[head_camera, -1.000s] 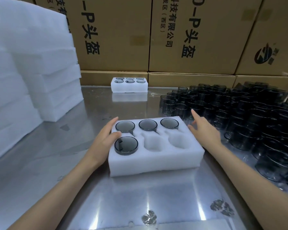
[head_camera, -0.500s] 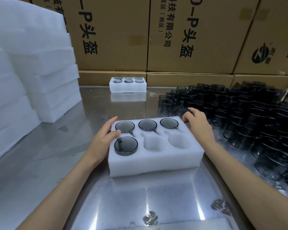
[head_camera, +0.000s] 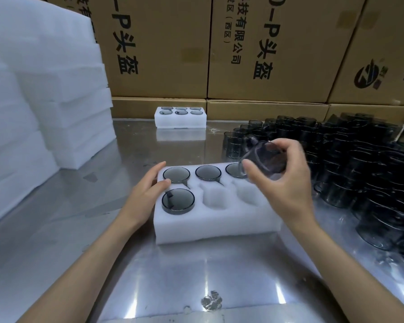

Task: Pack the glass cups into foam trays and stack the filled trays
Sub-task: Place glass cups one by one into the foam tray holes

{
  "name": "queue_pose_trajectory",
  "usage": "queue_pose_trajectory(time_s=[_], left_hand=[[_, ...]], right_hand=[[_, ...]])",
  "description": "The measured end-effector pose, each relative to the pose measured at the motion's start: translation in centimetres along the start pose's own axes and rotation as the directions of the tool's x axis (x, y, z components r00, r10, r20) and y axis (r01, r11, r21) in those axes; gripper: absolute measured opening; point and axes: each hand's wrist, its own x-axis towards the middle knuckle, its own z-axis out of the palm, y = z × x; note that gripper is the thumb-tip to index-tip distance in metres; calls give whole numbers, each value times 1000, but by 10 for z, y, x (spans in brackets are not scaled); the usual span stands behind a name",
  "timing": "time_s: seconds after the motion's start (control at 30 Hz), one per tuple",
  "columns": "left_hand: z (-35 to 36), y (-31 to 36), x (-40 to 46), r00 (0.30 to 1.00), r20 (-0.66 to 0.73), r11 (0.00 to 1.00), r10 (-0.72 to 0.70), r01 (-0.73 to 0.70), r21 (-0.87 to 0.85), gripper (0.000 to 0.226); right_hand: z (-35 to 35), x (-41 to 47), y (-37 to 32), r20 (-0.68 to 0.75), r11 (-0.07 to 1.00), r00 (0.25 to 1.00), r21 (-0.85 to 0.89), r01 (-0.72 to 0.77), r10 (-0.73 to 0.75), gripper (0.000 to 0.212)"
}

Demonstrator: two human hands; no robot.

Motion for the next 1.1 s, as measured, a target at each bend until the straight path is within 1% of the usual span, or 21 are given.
queue_pose_trajectory(time_s=[0.03,0.1,0.2,0.27,0.33,0.5,0.57,0.63,0.7,0.77,0.87,0.93,1.0,1.03,1.1], left_hand=[[0,0,0,1000,-2,1000,2,-2,9,66],[0,1,0,1000,-4,1000,9,-9,21,66],[1,1,1,1000,-10,999,21,-21,25,65],[1,0,1,999,-11,999,30,-29,27,65],[1,0,2,999,-8,999,42,-41,32,65],[-1,0,2,998,3,995,59,-59,78,62],[-3,1,3,996,-3,987,91,-90,130,51],[-5,6,1,986,-28,963,163,-153,221,38],[-8,16,-5,963,-38,928,267,-246,280,33],[-9,30,-17,926,-32,891,375,-350,289,25],[-6,50,-40,832,34,789,553,-537,299,32],[0,58,-51,760,108,696,641,-635,336,34],[6,61,-57,709,180,615,681,-688,385,36],[8,61,-58,693,213,584,688,-704,404,37],[10,58,-59,683,258,560,684,-717,416,37]], right_hand=[[4,-4,-8,79,1000,997,3,-19,19,53],[12,-11,-20,217,998,975,-53,-38,49,55],[23,-20,-26,350,986,936,-163,32,27,56],[25,-24,-27,417,970,909,-221,106,-5,57],[26,-26,-27,463,955,886,-258,149,-14,55],[26,-24,-27,500,945,865,-298,134,35,51],[25,-24,-28,508,944,860,-301,137,37,53],[24,-24,-28,514,946,857,-296,134,40,59],[20,-24,-28,514,955,857,-273,116,42,69],[13,-24,-26,485,965,873,-249,88,46,73],[1,-25,-22,414,971,910,-222,94,7,64],[-3,-27,-22,375,969,925,-195,151,-68,57],[-3,-30,-23,369,955,917,-183,232,-152,51],[-3,-30,-24,388,947,907,-195,257,-166,51],[-2,-32,-26,449,942,883,-218,255,-135,53]])
